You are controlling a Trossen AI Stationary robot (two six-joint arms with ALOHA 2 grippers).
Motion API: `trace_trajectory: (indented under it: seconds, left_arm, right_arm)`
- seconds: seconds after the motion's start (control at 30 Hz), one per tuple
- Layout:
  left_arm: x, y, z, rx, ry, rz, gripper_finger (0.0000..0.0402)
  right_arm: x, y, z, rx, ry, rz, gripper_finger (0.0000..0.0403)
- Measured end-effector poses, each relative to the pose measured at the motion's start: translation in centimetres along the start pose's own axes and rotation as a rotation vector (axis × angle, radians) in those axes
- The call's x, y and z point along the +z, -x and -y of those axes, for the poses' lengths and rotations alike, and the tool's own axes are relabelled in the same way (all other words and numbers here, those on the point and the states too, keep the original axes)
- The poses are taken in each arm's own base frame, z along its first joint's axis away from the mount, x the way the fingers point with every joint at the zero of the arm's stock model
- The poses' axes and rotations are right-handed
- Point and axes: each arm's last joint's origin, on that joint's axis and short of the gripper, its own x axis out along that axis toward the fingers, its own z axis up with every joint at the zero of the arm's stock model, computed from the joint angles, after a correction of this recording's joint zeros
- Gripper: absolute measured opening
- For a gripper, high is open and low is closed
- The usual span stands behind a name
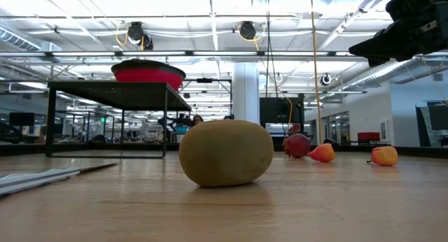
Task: Pick & Place Fruit
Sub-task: Put the kiwi into the red strainer bowl on the shelf
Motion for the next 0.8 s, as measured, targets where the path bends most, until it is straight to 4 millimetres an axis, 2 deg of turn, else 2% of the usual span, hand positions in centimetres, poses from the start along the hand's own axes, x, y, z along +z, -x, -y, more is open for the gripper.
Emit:
trace_trajectory:
  seconds: [0.5,0.8]
  left_arm:
    - [-6.6,-4.2,3.1,-0.004,0.303,-0.157,0.0002]
    - [-10.3,-6.4,3.6,0.06,0.393,-0.232,0.0001]
  right_arm:
    - [0.0,0.0,0.0,0.0,0.0,-0.004,0.0]
    - [-0.5,0.0,-0.1,0.006,-0.006,-0.055,0.0]
